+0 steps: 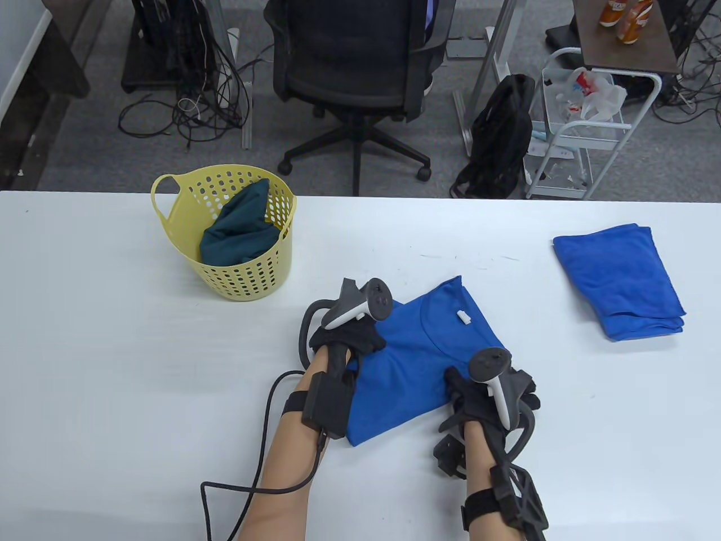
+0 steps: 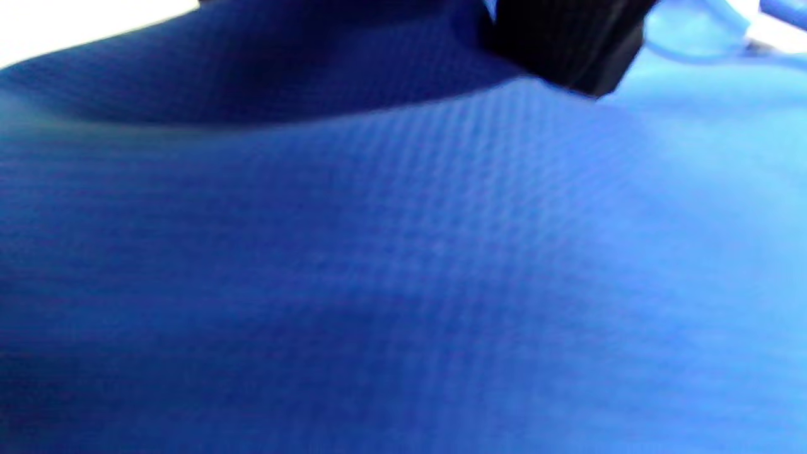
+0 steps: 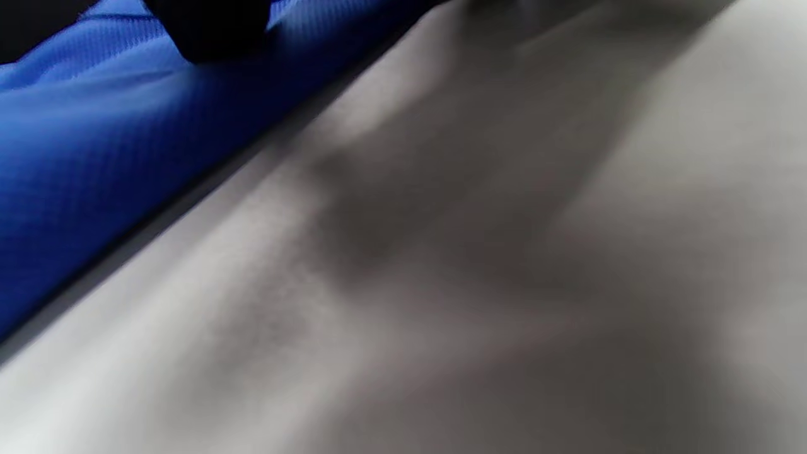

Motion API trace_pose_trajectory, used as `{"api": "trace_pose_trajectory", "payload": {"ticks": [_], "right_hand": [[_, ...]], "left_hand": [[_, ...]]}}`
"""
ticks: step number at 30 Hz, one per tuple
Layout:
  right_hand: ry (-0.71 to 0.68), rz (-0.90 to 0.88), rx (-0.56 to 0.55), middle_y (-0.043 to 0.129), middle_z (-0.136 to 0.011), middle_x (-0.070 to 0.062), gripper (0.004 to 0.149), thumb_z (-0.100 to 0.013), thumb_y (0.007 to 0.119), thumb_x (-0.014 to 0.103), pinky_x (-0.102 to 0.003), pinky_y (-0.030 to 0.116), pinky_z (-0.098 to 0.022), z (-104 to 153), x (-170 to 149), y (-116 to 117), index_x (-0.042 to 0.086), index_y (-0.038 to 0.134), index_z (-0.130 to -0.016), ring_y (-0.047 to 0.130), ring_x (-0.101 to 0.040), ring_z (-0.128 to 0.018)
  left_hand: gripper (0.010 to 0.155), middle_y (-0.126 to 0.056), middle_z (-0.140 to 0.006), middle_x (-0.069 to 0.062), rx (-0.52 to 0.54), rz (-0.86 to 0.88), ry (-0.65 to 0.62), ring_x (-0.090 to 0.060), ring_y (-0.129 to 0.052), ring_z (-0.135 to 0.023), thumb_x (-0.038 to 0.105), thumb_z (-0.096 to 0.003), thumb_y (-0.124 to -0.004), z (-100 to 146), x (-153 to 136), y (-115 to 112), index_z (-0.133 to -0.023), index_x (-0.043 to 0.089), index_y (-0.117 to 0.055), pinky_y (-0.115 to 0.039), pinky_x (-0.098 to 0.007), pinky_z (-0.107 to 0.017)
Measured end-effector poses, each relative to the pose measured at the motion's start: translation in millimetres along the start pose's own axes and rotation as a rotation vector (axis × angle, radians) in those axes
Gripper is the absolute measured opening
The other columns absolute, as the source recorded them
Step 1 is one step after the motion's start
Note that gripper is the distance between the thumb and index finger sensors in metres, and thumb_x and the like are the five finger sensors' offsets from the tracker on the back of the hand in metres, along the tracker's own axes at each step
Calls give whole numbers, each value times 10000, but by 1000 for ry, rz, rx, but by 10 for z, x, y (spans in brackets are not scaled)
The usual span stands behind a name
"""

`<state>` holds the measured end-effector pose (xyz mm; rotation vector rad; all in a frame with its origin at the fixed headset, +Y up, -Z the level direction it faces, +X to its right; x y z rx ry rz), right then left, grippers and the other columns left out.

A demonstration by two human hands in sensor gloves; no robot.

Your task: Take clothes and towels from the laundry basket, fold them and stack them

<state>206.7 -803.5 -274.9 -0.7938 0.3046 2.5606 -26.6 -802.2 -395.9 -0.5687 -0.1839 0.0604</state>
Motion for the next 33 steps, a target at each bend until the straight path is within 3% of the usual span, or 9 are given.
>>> {"api": "trace_pose_trajectory", "payload": {"ticks": [2, 4, 10, 14, 17, 19, 23, 28, 33], "right_hand": [[-26, -116, -112, 302, -1077, -478, 515, -582, 775, 270, -830, 317, -603, 24, 73, -46, -67, 648, -951, 259, -702, -922], [-103, -121, -116, 419, -1068, -455, 463, -590, 728, 249, -792, 391, -622, 47, 142, -100, -17, 612, -950, 356, -687, -923], [-101, -568, -19, 812, -871, -233, 495, -627, 606, 219, -437, 916, -441, 32, 58, -318, 29, 435, -1051, 1002, -256, -582], [-285, -760, 170, 509, -1071, -413, 718, -657, 562, 402, -561, 859, -512, 61, 89, -164, 310, -6, -1088, 809, -488, -838], [-461, -738, 435, 22, -1087, -450, 642, -670, 594, 409, -765, 598, -615, 193, 276, 34, 325, 170, -1145, 425, -683, -944], [-445, -583, 412, 10, -1072, -440, 619, -664, 639, 368, -680, 625, -644, 180, 306, 88, 215, 321, -1173, 440, -661, -930], [-368, -484, 306, 25, -1068, -412, 865, -590, 789, 330, -511, 752, -615, 115, 368, 185, -33, 239, -1149, 549, -543, -906], [-330, -284, 139, 27, -1091, -367, 1078, -473, 933, 231, -271, 886, -520, 147, 482, 263, 13, 92, -1112, 701, -342, -840], [-384, -243, 163, 118, -1152, -309, 1035, -462, 931, 135, -319, 889, -468, 23, 537, 169, 55, 148, -1134, 814, -324, -740]], "left_hand": [[659, -802, -912, 52, 31, 28, -17, -138, -888, -735, 464, -491, -866, 11, 24, 21, -1078, 358, -586, -861, -412, -596], [469, -758, -973, 8, 26, 18, -13, -162, -867, -770, 452, -503, -859, 44, 51, 1, -947, 414, -712, -846, -432, -613], [492, -887, -954, -73, 172, 92, -113, -155, -994, -696, 445, -522, -825, 190, 68, 59, -975, 341, -662, -934, -340, -531], [798, -912, -948, -73, 227, 190, -184, -149, -1024, -653, 480, -544, -772, 222, -38, 57, -1106, 523, -207, -955, -328, -490], [712, -582, -1216, -173, 7, 295, -267, -233, -930, -808, 471, -577, -738, 150, -52, 3, -1082, 587, -250, -884, -415, -588], [547, -397, -1274, -123, -152, 278, -266, -229, -817, -917, 455, -574, -770, 109, -39, -53, -1079, 507, -564, -815, -448, -666], [771, -265, -1282, -20, -188, 101, -243, -141, -761, -933, 401, -513, -884, 67, 35, -91, -1151, 368, -453, -811, -381, -681], [966, -167, -1268, -68, -169, 68, -293, -98, -775, -852, 375, -490, -908, 92, 78, -162, -1169, 250, -231, -875, -257, -608], [997, -269, -1265, -108, -9, 261, -371, -110, -867, -718, 364, -458, -952, 237, 61, -246, -1170, 185, -278, -933, -201, -487]]}}
Point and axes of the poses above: the tracker on the back of each hand, its own x axis roughly to the thumb side, its own z axis roughly from the fingertips to the wrist, y = z × x, the point moved 5 cm from there along -z, roughly from the wrist to the fingertips
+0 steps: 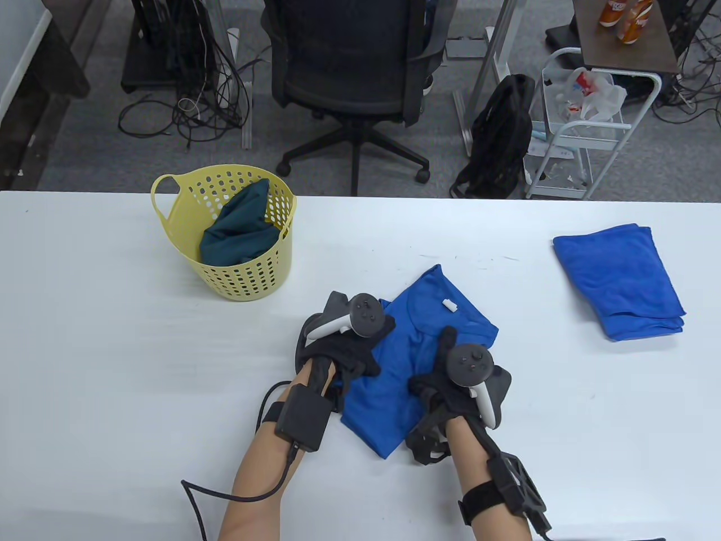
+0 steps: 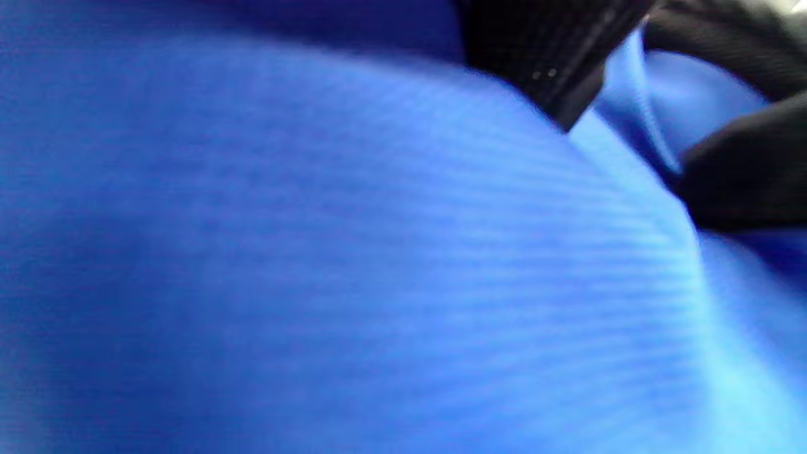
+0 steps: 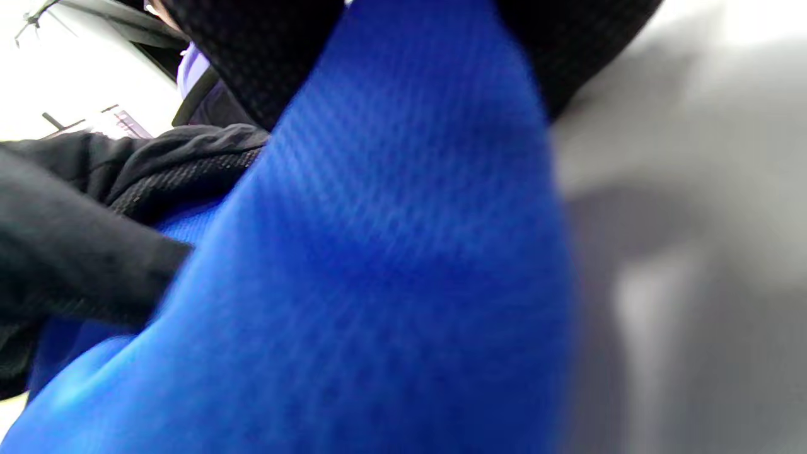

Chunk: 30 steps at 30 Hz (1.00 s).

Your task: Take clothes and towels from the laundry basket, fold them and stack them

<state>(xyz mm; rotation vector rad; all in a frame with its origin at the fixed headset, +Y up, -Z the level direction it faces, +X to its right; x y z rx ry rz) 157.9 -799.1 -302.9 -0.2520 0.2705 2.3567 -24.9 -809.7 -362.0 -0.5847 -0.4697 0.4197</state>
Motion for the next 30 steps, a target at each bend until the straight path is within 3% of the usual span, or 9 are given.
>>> {"api": "trace_pose_trajectory", "payload": {"ticks": [3, 8, 11, 13, 15, 17, 22, 27, 30], "right_hand": [[-64, 0, 39, 158, -1169, -283, 1031, -458, 927, 110, -337, 878, -431, -46, 91, -320, 76, 157, -1143, 814, -317, -747], [-69, 82, -22, 165, -1205, -264, 1016, -468, 924, 67, -378, 861, -446, -10, 194, -1809, 96, 191, -1172, 816, -349, -773], [130, 130, -172, 7, -1174, -278, 989, -515, 866, 28, -523, 793, -602, -121, -106, -2596, 158, 134, -1167, 673, -502, -936], [336, 160, -246, -171, -1078, -302, 929, -575, 801, 86, -822, 381, -684, -163, -490, -2884, 251, 79, -1136, 207, -693, -1006], [334, 81, -234, -233, -1041, -282, 822, -625, 716, 117, -828, 228, -683, -143, -615, -2823, 273, 96, -1142, 11, -645, -976], [150, 49, -222, -87, -1084, -362, 729, -612, 721, 113, -821, 334, -665, -137, -547, -2600, 160, 263, -1177, 148, -676, -971], [-206, 101, 38, 247, -1145, -415, 641, -613, 736, 169, -791, 481, -645, 203, -111, -1408, 23, 431, -1157, 415, -648, -983], [-355, 116, 185, 319, -1147, -404, 644, -617, 737, 198, -763, 534, -646, 529, 185, -579, 23, 435, -1158, 498, -625, -976], [-377, 133, 204, 302, -1149, -404, 653, -623, 733, 220, -765, 530, -646, 636, 219, -332, 23, 422, -1163, 485, -631, -977]], "left_hand": [[1016, -284, -1266, -124, 108, 106, -107, -129, -925, -722, 333, -440, -984, 40, 227, -36, -1174, 173, -299, -950, -195, -435], [1043, -330, -1253, -209, 362, 163, -281, -107, -936, -757, 370, -447, -965, 0, 1317, 420, -1174, 164, -247, -957, -162, -441], [1076, -165, -1209, -329, 220, 270, -312, -271, -880, -944, 529, -489, -827, -340, 1872, 561, -1145, 229, -28, -931, -271, -582], [1083, 29, -1133, -416, -12, 246, -205, -541, -612, -1078, 645, -524, -672, -562, 1886, 451, -1087, 211, 146, -754, -558, -725], [1042, -16, -1147, -416, 65, 170, -186, -591, -555, -1069, 627, -531, -668, -531, 1736, 442, -1130, 184, 61, -730, -598, -711], [979, -154, -1187, -400, 171, 72, -196, -561, -618, -1050, 601, -523, -699, -381, 1548, 439, -1184, 176, -115, -743, -596, -689], [853, -342, -1252, -312, 200, -297, -96, -531, -601, -1078, 593, -529, -704, 377, 990, 395, -1215, 225, -355, -701, -603, -720], [782, -474, -1270, -239, 448, -509, 86, -498, -626, -1099, 586, -527, -715, 1330, 477, 869, -1198, 267, -470, -690, -608, -734], [757, -495, -1269, -232, 610, -494, 239, -496, -627, -1099, 562, -536, -727, 1773, 136, 1277, -1194, 269, -490, -673, -613, -741]]}}
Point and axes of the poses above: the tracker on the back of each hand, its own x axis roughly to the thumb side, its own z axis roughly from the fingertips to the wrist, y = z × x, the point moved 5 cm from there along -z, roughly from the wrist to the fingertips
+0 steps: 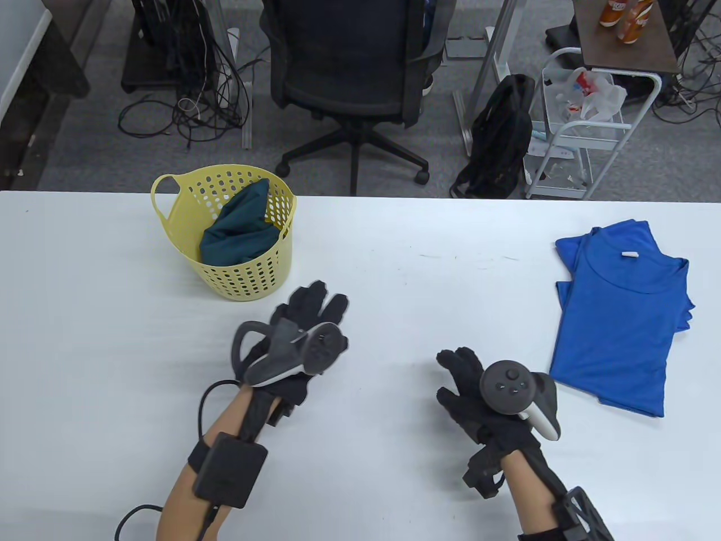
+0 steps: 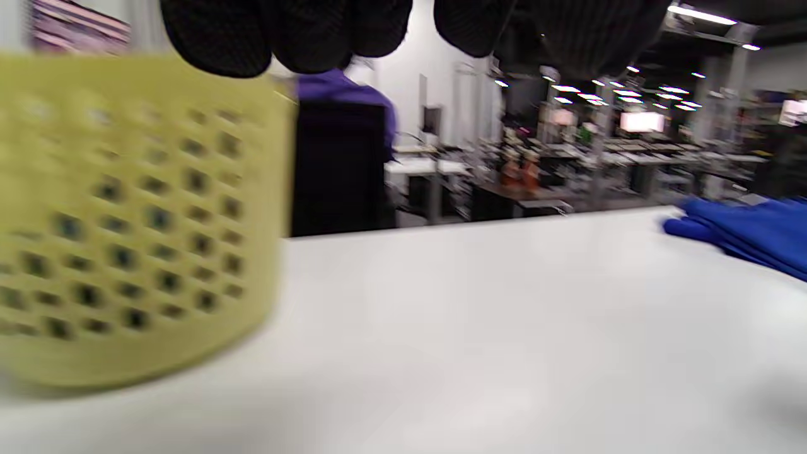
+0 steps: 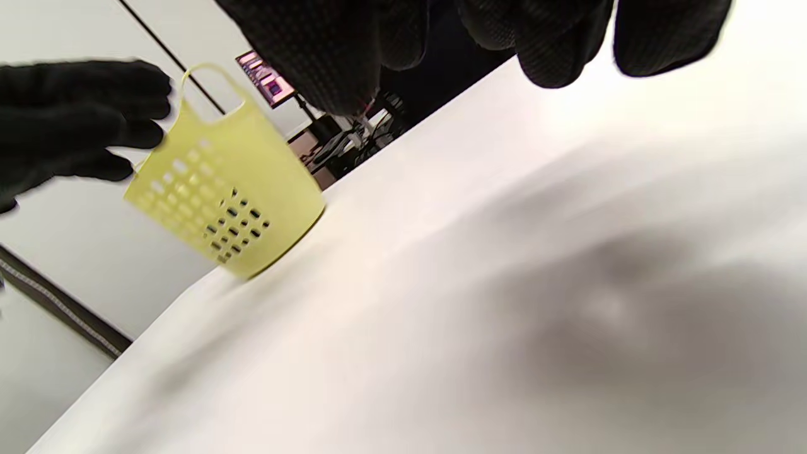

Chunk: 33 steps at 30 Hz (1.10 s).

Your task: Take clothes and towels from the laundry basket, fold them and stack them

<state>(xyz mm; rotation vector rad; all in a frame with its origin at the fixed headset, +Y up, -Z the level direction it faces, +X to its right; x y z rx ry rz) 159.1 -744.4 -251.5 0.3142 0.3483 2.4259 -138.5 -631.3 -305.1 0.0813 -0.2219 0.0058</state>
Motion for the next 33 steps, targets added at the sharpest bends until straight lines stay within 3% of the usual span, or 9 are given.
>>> {"api": "trace_pose_trajectory", "payload": {"ticks": [4, 11, 15, 20, 23, 25, 28, 31, 33], "right_hand": [[20, 19, 30, 289, -1142, -417, 652, -623, 728, 215, -764, 527, -645, 12, -31, 174, 25, 417, -1164, 479, -642, -970], [39, -25, 40, 286, -1138, -422, 662, -627, 722, 228, -760, 530, -646, -41, -174, 207, 19, 398, -1166, 488, -638, -967], [71, -46, 52, 272, -1129, -434, 666, -631, 712, 233, -739, 504, -660, -67, -286, 266, 5, 385, -1164, 486, -648, -955], [61, -49, 4, 260, -1128, -435, 670, -636, 703, 256, -741, 522, -655, -77, -288, 213, 33, 367, -1171, 495, -642, -956], [46, -103, -45, 260, -1128, -427, 687, -637, 695, 269, -737, 530, -652, -80, -289, 156, 10, 345, -1168, 499, -635, -957], [40, -126, -77, 265, -1127, -427, 693, -638, 693, 271, -737, 534, -648, -62, -290, 123, -7, 341, -1166, 502, -634, -956], [28, -127, -94, 258, -1127, -429, 709, -641, 687, 291, -739, 534, -647, -35, -256, 84, -24, 326, -1164, 499, -635, -957], [13, -136, -107, 251, -1127, -427, 725, -644, 682, 303, -739, 534, -647, -25, -221, 64, -40, 309, -1162, 494, -634, -959], [3, -143, -103, 253, -1126, -428, 726, -644, 682, 308, -739, 536, -645, -20, -202, 84, -44, 312, -1161, 495, -636, -957]], "left_hand": [[746, -489, -1275, -228, 79, -88, 205, -499, -615, -1108, 521, -549, -733, -75, -642, 289, -1200, 269, -469, -653, -624, -751], [573, -415, -1301, -210, -146, -86, 355, -478, -554, -1148, 392, -590, -731, -812, -1068, 166, -1132, 437, -548, -621, -657, -763], [503, -281, -1319, -202, -375, -3, 461, -519, -360, -1170, 338, -604, -719, -1369, -1224, -141, -1074, 488, -627, -529, -710, -775], [517, -116, -1292, -181, -572, 52, 534, -541, -174, -1129, 298, -604, -722, -1731, -1430, -557, -1072, 504, -644, -442, -729, -778], [663, -236, -1326, -21, -693, 149, 488, -460, -221, -1157, 290, -597, -729, -1754, -1436, -763, -1198, 304, -449, -388, -713, -771], [708, -215, -1320, -56, -632, 145, 475, -423, -269, -1166, 277, -599, -719, -1718, -1438, -645, -1211, 220, -366, -392, -707, -768], [746, -224, -1313, -117, -408, 81, 435, -419, -329, -1157, 260, -587, -729, -1591, -1393, -154, -1207, 165, -325, -431, -704, -766], [757, -237, -1314, -133, -112, 104, 324, -436, -377, -1154, 268, -575, -739, -1271, -1231, 509, -1204, 148, -336, -477, -712, -753], [807, -256, -1310, -183, 188, 167, 208, -467, -431, -1151, 312, -555, -782, -827, -1044, 1060, -1207, 105, -354, -545, -725, -728]]}}
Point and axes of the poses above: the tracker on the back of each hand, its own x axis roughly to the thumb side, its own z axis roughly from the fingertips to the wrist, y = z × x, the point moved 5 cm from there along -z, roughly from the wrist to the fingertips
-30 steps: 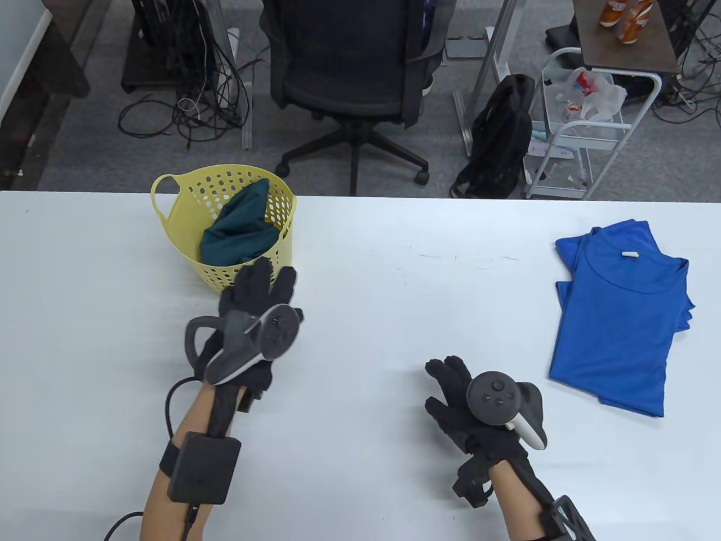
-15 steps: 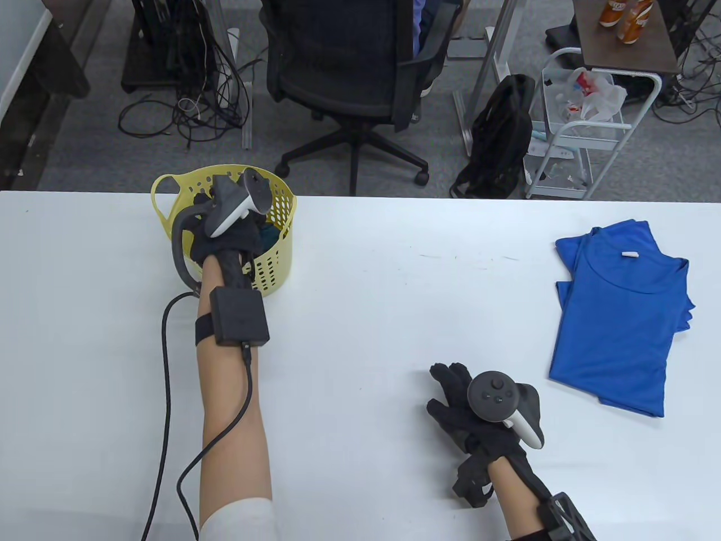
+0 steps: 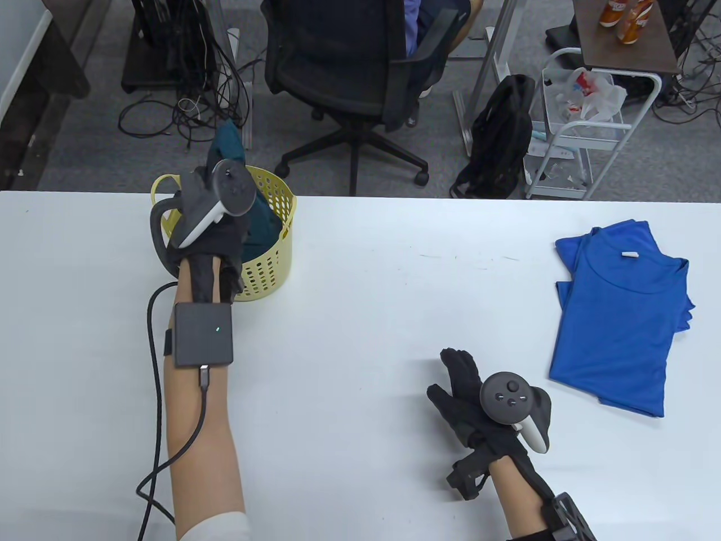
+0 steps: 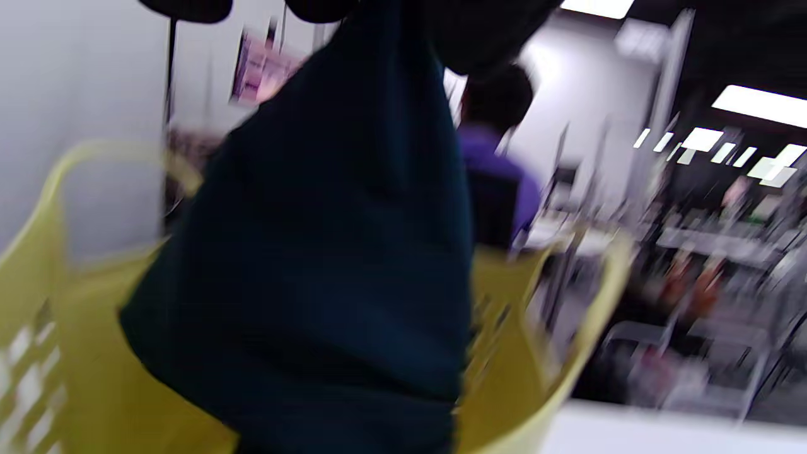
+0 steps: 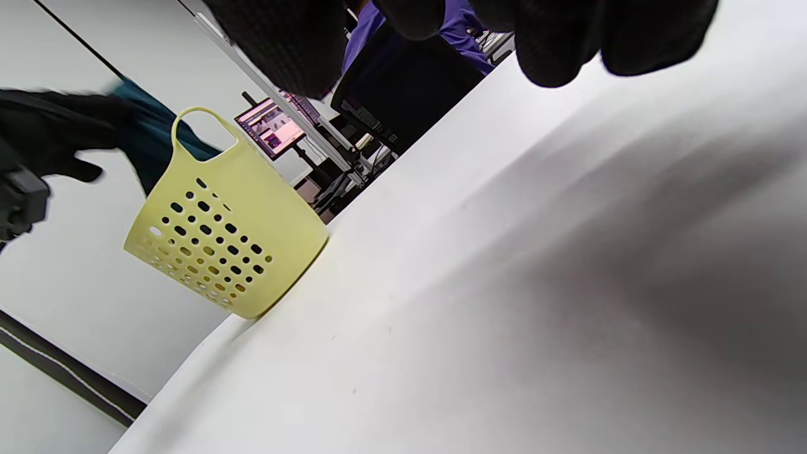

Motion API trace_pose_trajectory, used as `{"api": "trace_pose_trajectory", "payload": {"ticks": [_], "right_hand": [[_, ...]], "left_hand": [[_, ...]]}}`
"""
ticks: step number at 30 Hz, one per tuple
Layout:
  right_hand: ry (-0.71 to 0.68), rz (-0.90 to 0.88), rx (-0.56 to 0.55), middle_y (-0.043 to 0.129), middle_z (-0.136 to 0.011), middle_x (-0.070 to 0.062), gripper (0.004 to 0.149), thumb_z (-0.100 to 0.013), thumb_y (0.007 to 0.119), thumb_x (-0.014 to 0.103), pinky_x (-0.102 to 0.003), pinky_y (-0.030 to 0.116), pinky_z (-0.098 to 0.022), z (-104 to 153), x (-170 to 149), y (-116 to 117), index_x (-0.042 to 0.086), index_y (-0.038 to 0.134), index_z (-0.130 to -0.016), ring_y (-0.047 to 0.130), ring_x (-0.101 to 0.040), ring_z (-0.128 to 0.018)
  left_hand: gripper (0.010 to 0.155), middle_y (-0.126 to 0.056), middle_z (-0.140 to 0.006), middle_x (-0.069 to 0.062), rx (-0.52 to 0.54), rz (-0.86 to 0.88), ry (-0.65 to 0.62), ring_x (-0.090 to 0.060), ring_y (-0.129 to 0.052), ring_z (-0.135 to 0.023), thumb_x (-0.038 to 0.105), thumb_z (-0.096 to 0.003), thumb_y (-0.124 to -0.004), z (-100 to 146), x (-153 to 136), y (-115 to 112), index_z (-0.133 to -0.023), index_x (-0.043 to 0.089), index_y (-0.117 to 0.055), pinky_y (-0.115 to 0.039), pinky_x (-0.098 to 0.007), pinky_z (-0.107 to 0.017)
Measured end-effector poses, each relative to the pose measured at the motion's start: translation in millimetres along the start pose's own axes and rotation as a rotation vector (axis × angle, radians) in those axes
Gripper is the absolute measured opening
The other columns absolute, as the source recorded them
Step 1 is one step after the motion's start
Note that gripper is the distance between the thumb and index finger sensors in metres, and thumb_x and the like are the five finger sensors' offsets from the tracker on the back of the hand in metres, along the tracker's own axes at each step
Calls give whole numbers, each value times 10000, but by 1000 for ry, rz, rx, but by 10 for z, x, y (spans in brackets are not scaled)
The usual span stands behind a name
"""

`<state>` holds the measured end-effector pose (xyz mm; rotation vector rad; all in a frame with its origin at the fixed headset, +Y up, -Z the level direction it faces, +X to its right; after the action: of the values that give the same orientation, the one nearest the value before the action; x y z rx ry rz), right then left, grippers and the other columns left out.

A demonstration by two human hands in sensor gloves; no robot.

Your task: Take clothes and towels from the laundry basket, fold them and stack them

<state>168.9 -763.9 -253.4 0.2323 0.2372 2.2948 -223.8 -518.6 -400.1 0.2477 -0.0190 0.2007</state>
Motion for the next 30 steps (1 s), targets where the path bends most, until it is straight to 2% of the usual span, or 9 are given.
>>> {"api": "trace_pose_trajectory", "payload": {"ticks": [4, 7, 10, 14, 18, 20, 24, 27, 30], "right_hand": [[-14, 20, 6, 255, -1127, -426, 726, -645, 682, 317, -740, 537, -643, 7, 37, 34, -38, 318, -1162, 497, -634, -958], [-22, 37, 15, 257, -1127, -428, 718, -645, 682, 322, -739, 537, -645, 18, 56, 65, -30, 332, -1164, 497, -634, -958], [-24, 62, 18, 265, -1128, -427, 714, -643, 686, 322, -740, 539, -644, 27, 57, 87, -27, 344, -1163, 503, -634, -956], [-23, 55, 26, 267, -1128, -426, 710, -644, 684, 324, -739, 539, -645, 25, 55, 100, -25, 350, -1164, 503, -633, -957], [-16, 53, 25, 268, -1127, -428, 710, -644, 684, 326, -740, 539, -644, 31, 48, 91, -27, 351, -1163, 506, -634, -955], [-13, 47, 23, 269, -1127, -427, 708, -645, 683, 326, -740, 538, -644, 32, 36, 76, -24, 353, -1164, 503, -634, -956], [-11, 9, 24, 271, -1129, -427, 704, -646, 681, 328, -740, 538, -645, 17, 19, 44, -23, 358, -1164, 503, -635, -957], [-24, -38, 19, 274, -1130, -425, 700, -647, 680, 331, -740, 539, -643, 19, 38, -5, -21, 366, -1164, 505, -630, -959], [-93, -113, 19, 257, -1140, -415, 758, -643, 695, 368, -750, 536, -642, 40, 168, -78, 8, 297, -1177, 499, -631, -967]], "left_hand": [[813, -550, -1233, -179, 379, 62, -123, -387, -708, -1084, 465, -488, -855, 815, 207, 673, -1174, 172, -533, -650, -681, -729], [543, -823, -1002, -21, 476, 35, -33, -209, -953, -813, 443, -452, -923, 1178, 126, 647, -945, 336, -724, -807, -554, -682], [438, -887, -893, 11, 311, -52, 32, -142, -1001, -664, 362, -473, -932, 1174, 29, 215, -874, 351, -755, -882, -484, -613], [782, -830, -930, 14, 15, -195, 86, -156, -962, -690, 340, -510, -897, 983, -121, -541, -1164, 318, -469, -912, -399, -551], [688, -788, -949, -13, -39, -291, 157, -145, -935, -695, 353, -568, -801, 865, -241, -734, -1169, 381, -466, -908, -366, -541], [487, -795, -925, -23, 47, -246, 197, -124, -950, -660, 375, -592, -717, 817, -252, -551, -1077, 356, -669, -924, -333, -514], [487, -820, -874, -16, 316, 14, 177, -80, -977, -610, 387, -595, -649, 936, -67, 227, -1062, 253, -680, -953, -291, -478], [500, -824, -871, -17, 481, 293, 0, -89, -978, -608, 387, -601, -623, 1336, 272, 804, -1069, 216, -665, -948, -300, -477], [504, -830, -875, -15, 501, 448, -146, -97, -982, -609, 393, -604, -621, 1712, 515, 949, -1075, 216, -661, -946, -304, -478]]}}
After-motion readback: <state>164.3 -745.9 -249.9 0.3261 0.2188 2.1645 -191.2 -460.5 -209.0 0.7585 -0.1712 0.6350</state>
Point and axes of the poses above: the tracker on the back of each hand, its own x axis roughly to the thumb side, its own z axis roughly from the fingertips to the wrist, y = z × x, the point moved 5 cm from there along -z, roughly from the wrist to the fingertips
